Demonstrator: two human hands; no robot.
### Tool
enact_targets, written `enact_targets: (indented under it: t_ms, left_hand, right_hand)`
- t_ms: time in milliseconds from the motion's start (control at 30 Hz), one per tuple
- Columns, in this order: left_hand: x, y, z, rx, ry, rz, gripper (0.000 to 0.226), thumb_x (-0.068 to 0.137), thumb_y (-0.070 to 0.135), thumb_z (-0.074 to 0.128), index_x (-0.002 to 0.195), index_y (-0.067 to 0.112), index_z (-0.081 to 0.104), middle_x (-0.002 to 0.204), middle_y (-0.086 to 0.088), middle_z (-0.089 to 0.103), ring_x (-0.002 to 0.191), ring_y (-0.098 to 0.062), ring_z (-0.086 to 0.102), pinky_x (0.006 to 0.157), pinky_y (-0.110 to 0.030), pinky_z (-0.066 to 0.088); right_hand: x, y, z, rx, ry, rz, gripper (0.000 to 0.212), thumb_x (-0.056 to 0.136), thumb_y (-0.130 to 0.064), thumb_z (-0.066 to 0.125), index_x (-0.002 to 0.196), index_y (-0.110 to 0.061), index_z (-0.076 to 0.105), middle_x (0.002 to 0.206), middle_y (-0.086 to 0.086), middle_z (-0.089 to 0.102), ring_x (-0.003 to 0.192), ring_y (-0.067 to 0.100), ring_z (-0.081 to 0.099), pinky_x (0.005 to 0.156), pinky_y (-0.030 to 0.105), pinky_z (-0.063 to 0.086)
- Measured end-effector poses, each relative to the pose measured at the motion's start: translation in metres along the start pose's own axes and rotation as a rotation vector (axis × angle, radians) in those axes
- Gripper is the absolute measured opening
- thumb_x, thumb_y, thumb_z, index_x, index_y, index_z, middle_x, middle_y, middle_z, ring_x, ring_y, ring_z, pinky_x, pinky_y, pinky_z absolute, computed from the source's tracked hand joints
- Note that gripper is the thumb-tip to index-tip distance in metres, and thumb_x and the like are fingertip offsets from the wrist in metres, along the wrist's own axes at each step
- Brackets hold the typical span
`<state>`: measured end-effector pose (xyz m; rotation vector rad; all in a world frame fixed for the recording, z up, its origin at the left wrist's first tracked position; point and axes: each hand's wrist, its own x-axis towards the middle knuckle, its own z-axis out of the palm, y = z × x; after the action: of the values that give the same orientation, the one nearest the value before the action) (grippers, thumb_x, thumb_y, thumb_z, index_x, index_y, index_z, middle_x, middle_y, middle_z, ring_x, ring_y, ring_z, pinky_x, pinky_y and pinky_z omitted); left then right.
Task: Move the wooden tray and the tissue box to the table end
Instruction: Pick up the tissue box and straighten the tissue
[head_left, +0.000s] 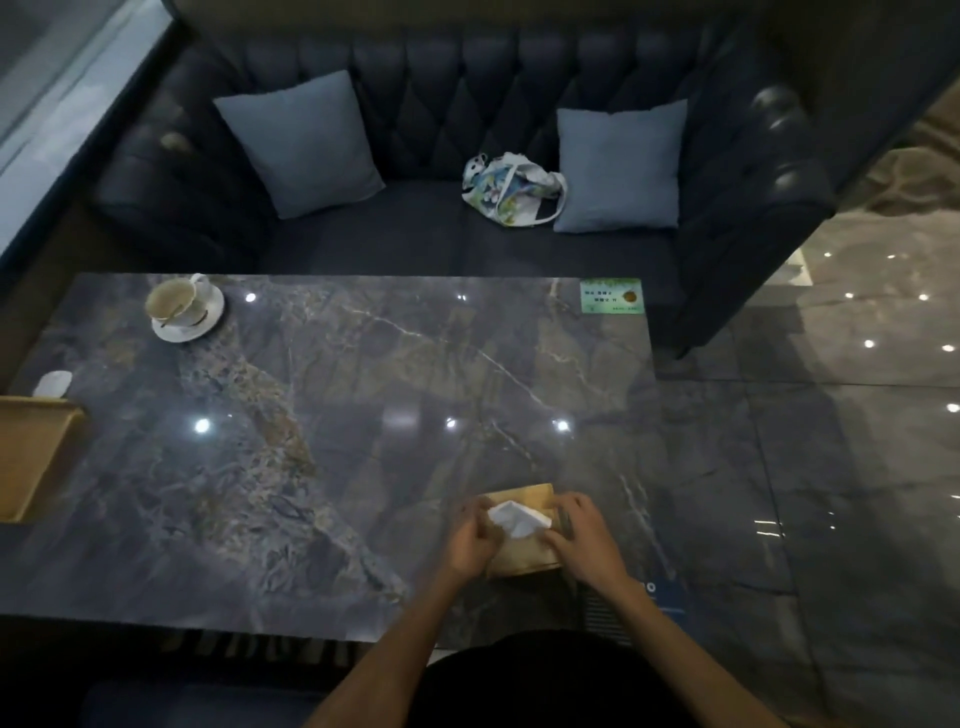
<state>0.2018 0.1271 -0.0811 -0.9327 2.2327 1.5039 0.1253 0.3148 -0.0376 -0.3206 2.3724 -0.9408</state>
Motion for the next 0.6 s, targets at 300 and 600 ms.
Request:
enact_targets:
  t_ms: [300, 600]
  left_hand:
    - [0.012, 0.019, -0.019, 0.047, 0.102, 0.119, 0.007, 0.066, 0.031, 0.061, 0.067, 0.031, 0.054, 0.086, -0.019, 0.063, 0.082, -0.027, 0.059, 0.073, -0.037, 0.049]
    - [-0.003, 0.024, -0.025, 0.128, -0.021, 0.07, 0.051, 0.072, 0.057, 0.056, 0.094, 0.012, 0.066, 0.109, -0.013, 0.057, 0.1, -0.027, 0.058, 0.086, -0.047, 0.053]
  right_hand:
    - [0.03, -0.004, -0.012, 0.139, 0.001, 0.008, 0.018, 0.087, -0.018, 0.061, 0.104, -0.012, 0.065, 0.113, -0.005, 0.052, 0.104, 0.009, 0.052, 0.091, 0.021, 0.042]
    - [0.028, 0.006, -0.003, 0.294, -0.123, 0.069, 0.019, 0.085, -0.02, 0.066, 0.104, -0.018, 0.066, 0.119, 0.005, 0.052, 0.114, 0.018, 0.051, 0.101, 0.03, 0.044]
